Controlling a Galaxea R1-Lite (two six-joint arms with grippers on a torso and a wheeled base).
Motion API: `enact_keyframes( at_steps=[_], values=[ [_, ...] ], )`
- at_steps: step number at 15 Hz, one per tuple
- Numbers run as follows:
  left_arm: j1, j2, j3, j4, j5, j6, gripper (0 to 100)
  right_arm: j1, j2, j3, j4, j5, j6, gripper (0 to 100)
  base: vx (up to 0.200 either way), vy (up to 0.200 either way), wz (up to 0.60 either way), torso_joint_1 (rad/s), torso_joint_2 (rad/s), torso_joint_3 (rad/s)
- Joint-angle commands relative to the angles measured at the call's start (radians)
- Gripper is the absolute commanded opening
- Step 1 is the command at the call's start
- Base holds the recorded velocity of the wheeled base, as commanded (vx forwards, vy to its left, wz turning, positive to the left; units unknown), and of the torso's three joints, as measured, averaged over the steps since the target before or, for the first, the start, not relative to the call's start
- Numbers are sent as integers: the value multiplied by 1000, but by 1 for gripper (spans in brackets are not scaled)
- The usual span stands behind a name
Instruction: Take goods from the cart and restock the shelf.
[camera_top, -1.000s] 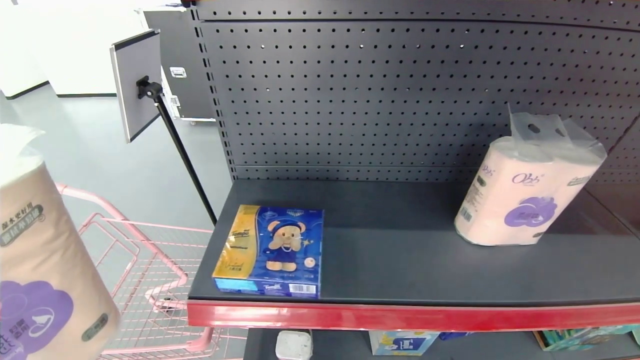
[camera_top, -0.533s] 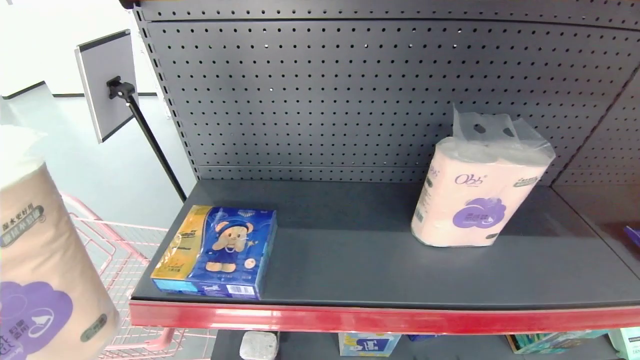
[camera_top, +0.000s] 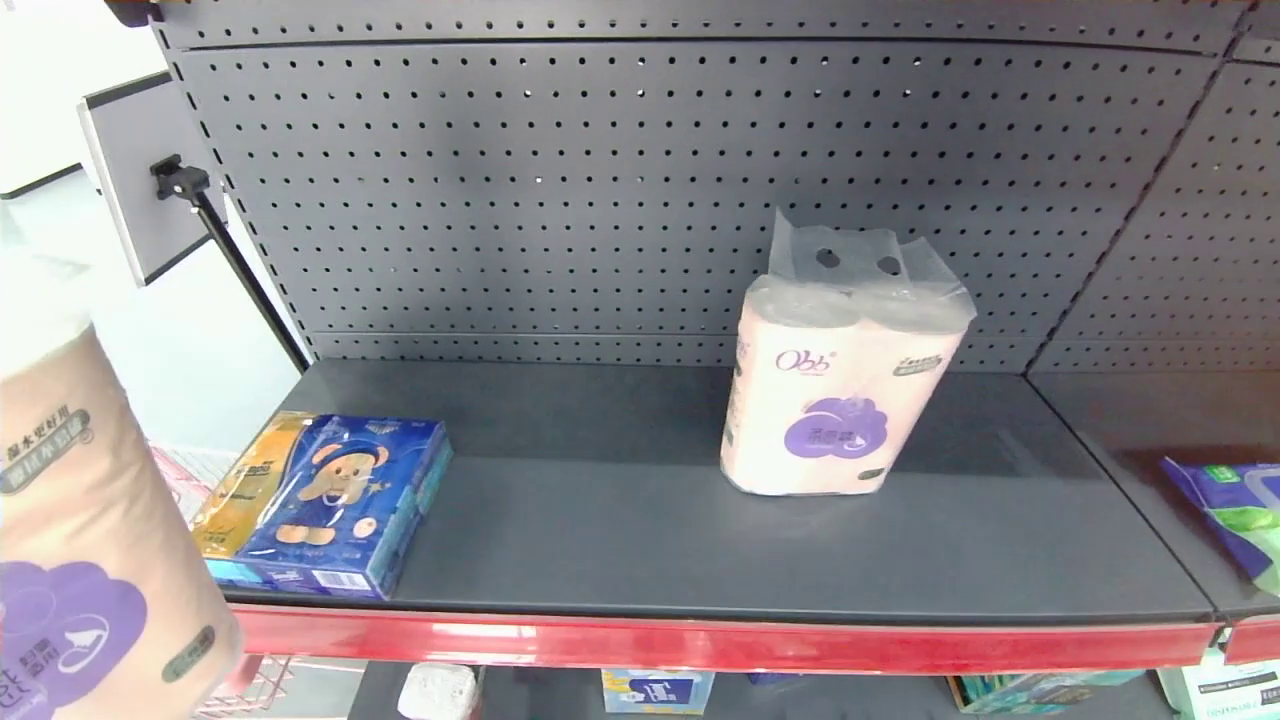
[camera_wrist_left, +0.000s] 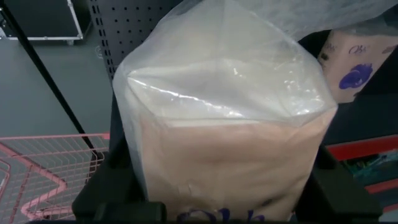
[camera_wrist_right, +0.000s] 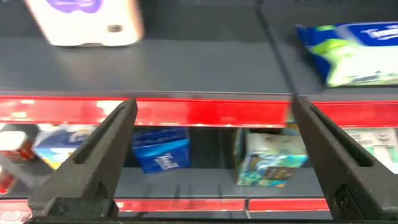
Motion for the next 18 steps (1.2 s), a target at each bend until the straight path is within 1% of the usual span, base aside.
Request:
enact_keyframes(
  at_steps=[1,8,10,12,13,14,15,16,17,18],
  values=[
    [0,2,0,1,1,0,0,0,1,0,0,0,0,100,0,-200,0,7,7,-2],
    [0,2,0,1,1,1,0,0,2,0,0,3,-6,100,0,-200,0,2,3,2],
    [0,3,6,1,-4,18,0,0,1,0,0,3,-6,100,0,0,0,0,0,0],
    [0,22,2,1,-29,20,0,0,1,-11,-4,8,-5,100,0,0,0,0,0,0],
    [0,28,0,-1,-30,21,0,11,131,-158,-1,32,3,100,0,0,0,0,0,0],
    [0,40,-1,-1,-30,21,0,14,409,-397,-9,31,83,100,0,0,0,0,0,0],
    [0,45,2,-1,-32,21,0,26,585,-589,-10,51,155,100,0,0,0,0,0,0],
    [0,63,-1,-7,-32,21,0,51,728,-712,-10,92,133,100,0,0,0,0,0,0],
    [0,89,2,-49,-32,20,0,89,854,-796,-15,144,86,100,0,0,0,0,0,0],
    [0,111,5,-87,-33,18,0,129,989,-865,-46,177,73,100,0,0,0,0,0,0]
  ],
)
